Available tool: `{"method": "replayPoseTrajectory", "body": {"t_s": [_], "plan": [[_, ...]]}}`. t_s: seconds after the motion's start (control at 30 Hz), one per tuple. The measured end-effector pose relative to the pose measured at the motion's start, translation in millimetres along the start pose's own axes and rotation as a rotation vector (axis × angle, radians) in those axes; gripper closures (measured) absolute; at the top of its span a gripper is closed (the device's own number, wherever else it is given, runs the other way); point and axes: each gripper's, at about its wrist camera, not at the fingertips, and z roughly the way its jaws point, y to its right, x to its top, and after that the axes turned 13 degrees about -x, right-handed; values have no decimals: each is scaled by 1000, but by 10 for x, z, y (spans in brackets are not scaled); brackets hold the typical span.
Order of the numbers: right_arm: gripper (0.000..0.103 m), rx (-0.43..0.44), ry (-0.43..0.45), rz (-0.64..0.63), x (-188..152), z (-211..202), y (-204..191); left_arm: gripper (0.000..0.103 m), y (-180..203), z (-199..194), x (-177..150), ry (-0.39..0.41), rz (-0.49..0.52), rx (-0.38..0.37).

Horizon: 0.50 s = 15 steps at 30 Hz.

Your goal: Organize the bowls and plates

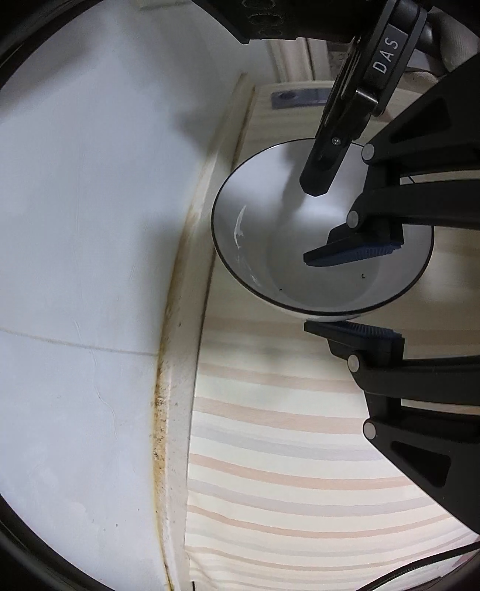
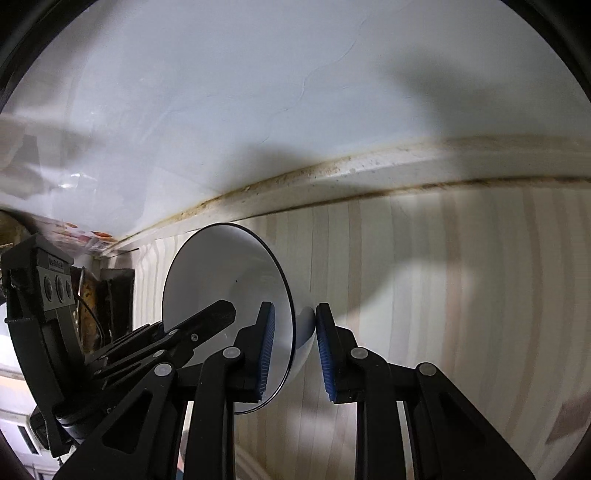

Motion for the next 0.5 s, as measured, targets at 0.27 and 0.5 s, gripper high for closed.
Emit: {"method": "replayPoseTrajectory", "body": {"t_s": [0.27, 0.5], "plan": [[78, -27, 25, 55, -592, -514, 246, 77, 346, -300, -495, -42, 91, -23], [78, -65, 29, 106, -1260, -979, 515, 77, 756, -288, -1019, -93, 151, -53]]}}
